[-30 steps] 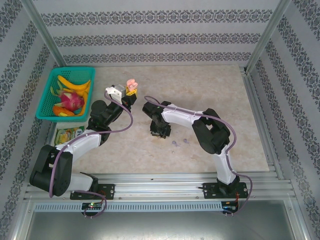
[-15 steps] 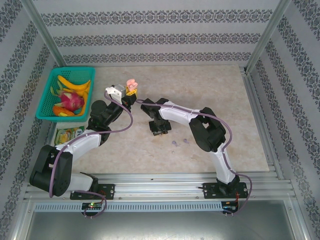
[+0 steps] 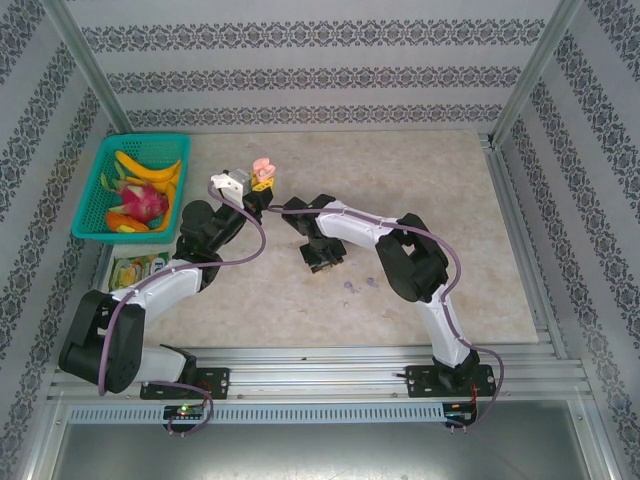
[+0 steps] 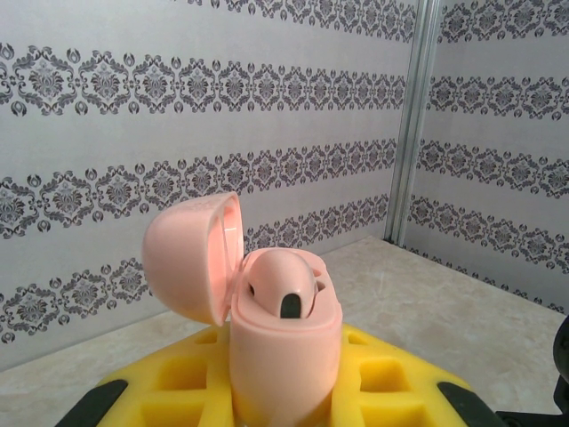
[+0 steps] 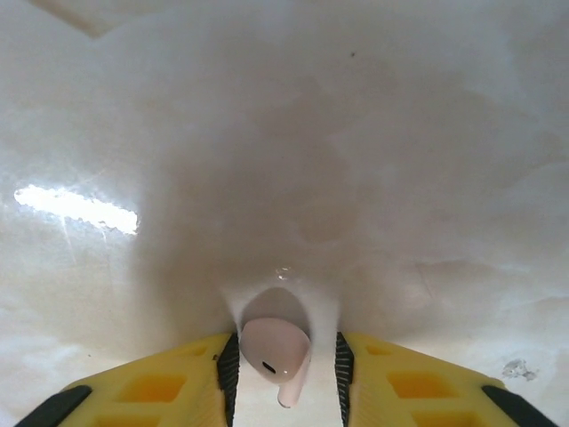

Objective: Insert the wireless bluetooth earbuds into the charging case

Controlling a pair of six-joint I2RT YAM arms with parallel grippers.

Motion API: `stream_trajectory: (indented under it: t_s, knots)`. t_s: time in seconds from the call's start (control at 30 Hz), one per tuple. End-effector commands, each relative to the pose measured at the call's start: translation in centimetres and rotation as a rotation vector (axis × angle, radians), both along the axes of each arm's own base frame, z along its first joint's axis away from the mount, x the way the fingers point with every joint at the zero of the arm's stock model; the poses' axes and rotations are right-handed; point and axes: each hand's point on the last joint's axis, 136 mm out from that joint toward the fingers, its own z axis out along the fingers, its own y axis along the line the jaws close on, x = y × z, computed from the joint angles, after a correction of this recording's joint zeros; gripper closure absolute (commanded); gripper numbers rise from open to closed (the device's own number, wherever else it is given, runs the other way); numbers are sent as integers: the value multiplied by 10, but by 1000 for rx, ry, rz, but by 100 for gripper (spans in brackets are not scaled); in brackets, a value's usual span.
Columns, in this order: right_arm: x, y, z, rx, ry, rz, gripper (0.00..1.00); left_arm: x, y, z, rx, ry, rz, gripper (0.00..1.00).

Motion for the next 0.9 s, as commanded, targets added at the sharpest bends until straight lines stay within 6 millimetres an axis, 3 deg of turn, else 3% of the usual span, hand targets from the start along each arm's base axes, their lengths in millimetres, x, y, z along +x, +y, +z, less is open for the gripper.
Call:
stream_trajectory:
  t_s: [0.0,0.17,0.37,0.87]
  knots:
    - [-4,5,7,52,11,-66,58,-5,7,18,-22,-42,8,100]
    - [4,8,24,192,-13,-264,55,-5,7,19,-19,-42,7,100]
    - [9,3,29,271,-28,-454,55,-5,6,17,-15,-36,5,100]
    - [10,0,13,169,-16,-410,55,-4,7,17,-21,-35,9,100]
